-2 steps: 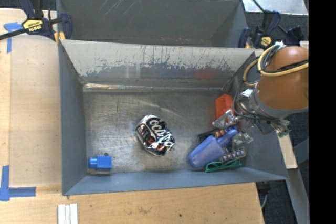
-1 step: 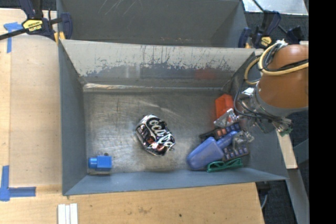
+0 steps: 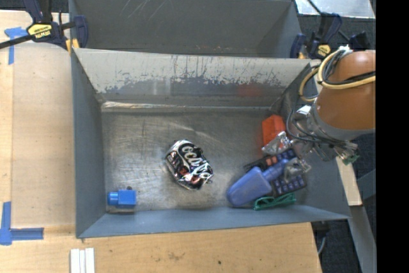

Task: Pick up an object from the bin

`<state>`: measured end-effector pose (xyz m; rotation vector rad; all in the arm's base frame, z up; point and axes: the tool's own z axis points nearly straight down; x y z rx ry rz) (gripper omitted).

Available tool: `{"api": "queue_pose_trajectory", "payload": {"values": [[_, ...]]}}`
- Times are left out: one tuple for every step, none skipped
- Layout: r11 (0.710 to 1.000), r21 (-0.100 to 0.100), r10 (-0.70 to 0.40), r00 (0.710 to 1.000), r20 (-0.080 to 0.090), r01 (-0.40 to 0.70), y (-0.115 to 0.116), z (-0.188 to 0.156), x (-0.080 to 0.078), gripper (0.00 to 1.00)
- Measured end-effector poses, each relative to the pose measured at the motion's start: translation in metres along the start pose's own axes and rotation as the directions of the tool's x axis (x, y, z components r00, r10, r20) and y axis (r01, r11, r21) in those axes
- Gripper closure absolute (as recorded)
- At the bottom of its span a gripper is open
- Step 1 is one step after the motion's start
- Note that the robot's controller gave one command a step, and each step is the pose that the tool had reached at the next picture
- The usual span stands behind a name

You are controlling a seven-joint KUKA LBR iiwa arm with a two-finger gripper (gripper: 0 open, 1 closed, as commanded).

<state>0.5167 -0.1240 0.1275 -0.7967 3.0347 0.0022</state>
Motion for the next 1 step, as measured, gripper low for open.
{"api": "queue_pose_trajectory", "payload": {"values": [[1.000, 0.002, 0.001, 1.000, 0.002, -0.001, -0.0004, -0.0190, -0.0015, 1.00]]}}
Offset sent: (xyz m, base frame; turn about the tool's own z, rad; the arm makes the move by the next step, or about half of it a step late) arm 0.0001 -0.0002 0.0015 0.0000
